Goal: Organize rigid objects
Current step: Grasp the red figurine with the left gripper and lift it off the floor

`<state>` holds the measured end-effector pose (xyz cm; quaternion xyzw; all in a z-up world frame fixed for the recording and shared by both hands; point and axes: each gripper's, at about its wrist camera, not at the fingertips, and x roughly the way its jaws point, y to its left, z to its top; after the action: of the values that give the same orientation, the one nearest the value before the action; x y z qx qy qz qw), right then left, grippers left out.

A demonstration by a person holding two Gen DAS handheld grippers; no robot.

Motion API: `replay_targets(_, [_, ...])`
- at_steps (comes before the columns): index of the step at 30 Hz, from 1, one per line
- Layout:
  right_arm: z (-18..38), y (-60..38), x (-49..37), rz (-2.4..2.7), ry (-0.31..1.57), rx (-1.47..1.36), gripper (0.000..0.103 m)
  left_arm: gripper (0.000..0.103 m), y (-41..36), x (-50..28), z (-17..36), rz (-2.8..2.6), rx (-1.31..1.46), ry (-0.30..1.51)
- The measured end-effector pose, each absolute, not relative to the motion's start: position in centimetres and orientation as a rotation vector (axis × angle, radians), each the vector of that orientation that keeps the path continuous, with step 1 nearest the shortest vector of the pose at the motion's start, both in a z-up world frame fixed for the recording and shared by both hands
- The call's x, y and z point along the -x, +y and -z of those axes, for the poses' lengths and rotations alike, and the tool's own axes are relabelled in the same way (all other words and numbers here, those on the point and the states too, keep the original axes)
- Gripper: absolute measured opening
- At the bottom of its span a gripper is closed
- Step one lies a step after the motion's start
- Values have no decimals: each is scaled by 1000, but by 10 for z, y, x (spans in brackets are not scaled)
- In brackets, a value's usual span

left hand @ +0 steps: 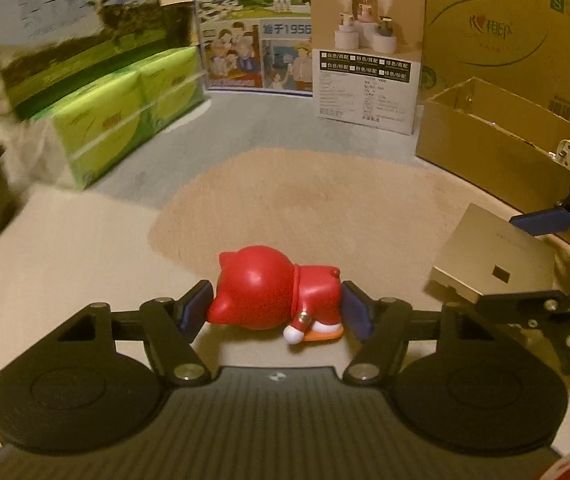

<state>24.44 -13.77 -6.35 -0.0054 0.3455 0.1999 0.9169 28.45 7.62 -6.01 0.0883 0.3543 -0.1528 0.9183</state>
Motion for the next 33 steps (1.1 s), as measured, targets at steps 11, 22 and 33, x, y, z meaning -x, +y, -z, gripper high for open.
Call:
replay_targets(11, [68,-150,-204,-384,755,-8,87,65,61,-225,65,237,-92,733])
replay_targets(22, [70,-152,-201,-371,749,-6,87,66,55,-232,65,240,-136,700])
replay_targets(33, [66,-154,-197,-361,743,-5,87,64,55,-226,62,214,-119,708])
